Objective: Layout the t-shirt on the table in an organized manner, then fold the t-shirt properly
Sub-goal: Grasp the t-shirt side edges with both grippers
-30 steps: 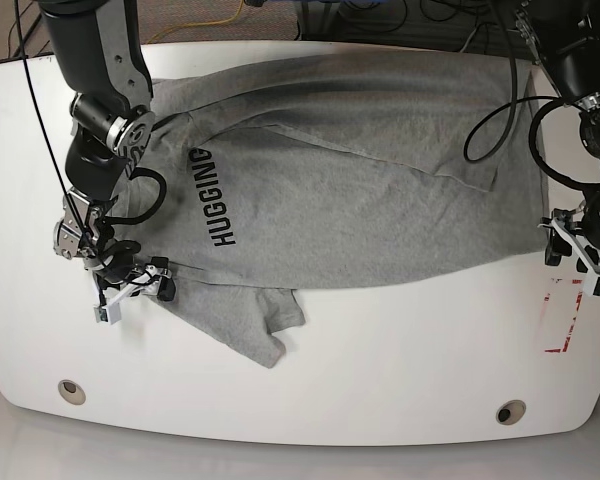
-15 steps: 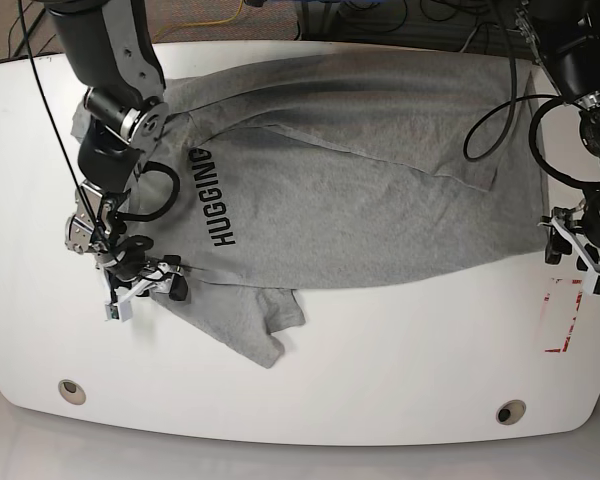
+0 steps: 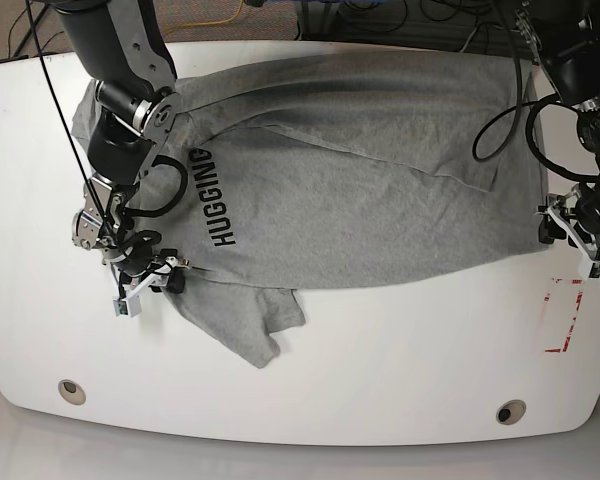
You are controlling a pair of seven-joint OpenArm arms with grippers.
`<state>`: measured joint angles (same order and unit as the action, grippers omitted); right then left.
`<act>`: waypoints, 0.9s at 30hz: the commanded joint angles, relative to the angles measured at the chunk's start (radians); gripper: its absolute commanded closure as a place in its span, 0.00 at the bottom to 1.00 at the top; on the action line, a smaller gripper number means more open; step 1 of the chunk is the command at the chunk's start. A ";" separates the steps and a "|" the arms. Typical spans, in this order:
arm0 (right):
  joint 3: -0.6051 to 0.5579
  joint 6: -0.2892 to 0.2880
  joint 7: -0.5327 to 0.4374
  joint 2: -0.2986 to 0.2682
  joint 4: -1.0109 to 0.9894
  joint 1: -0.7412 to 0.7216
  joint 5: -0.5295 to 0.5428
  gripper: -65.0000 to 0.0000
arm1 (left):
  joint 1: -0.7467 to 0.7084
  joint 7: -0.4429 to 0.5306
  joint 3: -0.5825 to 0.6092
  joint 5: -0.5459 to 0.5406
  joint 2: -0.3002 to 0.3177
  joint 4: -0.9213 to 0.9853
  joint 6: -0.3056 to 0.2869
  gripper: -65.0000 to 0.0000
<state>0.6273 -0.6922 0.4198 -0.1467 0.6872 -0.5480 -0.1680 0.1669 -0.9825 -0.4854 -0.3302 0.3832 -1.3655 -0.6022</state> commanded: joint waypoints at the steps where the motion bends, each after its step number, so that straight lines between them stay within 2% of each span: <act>1: -0.002 -0.006 0.018 -0.004 0.009 -0.019 -0.009 0.96 | 0.029 0.057 -0.006 -0.013 0.021 0.025 0.031 0.48; 3: -0.004 -0.006 0.018 -0.004 0.009 -0.019 -0.009 1.00 | 0.032 0.072 -0.006 -0.013 0.021 0.048 0.063 0.48; 6: -0.004 -0.006 0.020 -0.004 0.009 -0.019 -0.009 0.99 | 0.035 0.103 -0.005 -0.013 0.023 0.096 0.121 0.48; 9: -0.004 -0.006 0.020 -0.006 0.009 -0.019 -0.009 0.99 | 0.050 0.147 -0.005 -0.013 0.023 0.140 0.150 0.48; 12: -0.004 -0.006 0.020 -0.006 0.009 -0.019 -0.009 0.99 | 0.067 0.181 -0.003 -0.013 0.023 0.205 0.158 0.47; 20: -0.004 -0.006 0.020 -0.006 0.009 -0.019 -0.009 0.99 | 0.124 0.230 0.003 -0.013 0.044 0.387 0.159 0.34; 27: -0.004 -0.006 0.020 -0.006 0.009 -0.017 -0.009 0.99 | 0.147 0.265 0.006 -0.013 0.049 0.476 0.159 0.34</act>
<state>0.6266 -0.6930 0.4232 -0.1463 0.6868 -0.5465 -0.1684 0.2893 -0.7185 -0.4816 -0.3443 0.4145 -0.8948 -0.4450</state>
